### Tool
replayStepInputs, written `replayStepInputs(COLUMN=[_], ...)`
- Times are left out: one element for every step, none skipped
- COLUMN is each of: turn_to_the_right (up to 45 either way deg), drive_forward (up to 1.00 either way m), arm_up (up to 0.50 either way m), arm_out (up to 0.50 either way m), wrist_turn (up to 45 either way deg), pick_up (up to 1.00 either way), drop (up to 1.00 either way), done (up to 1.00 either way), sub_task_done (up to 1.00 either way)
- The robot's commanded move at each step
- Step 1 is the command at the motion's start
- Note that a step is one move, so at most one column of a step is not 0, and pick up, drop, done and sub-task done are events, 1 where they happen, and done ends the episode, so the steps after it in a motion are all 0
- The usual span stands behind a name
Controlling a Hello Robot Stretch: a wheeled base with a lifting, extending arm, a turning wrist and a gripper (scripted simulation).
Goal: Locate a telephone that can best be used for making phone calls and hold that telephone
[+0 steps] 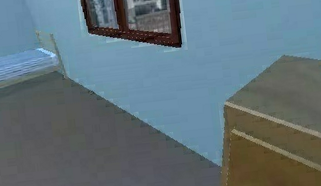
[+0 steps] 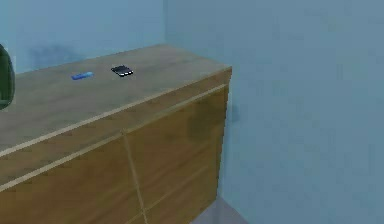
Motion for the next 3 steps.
replayStepInputs(turn_to_the_right=[-15.0, 45.0, 27.0], drive_forward=[0.0, 0.0, 0.0], arm_up=[0.0, 0.0, 0.0], arm_out=[0.0, 0.0, 0.0], wrist_turn=[0.0, 0.0, 0.0], pick_up=[0.0, 0.0, 0.0], drop=[0.0, 0.0, 0.0], done=[0.0, 0.0, 0.0], sub_task_done=[0.0, 0.0, 0.0])
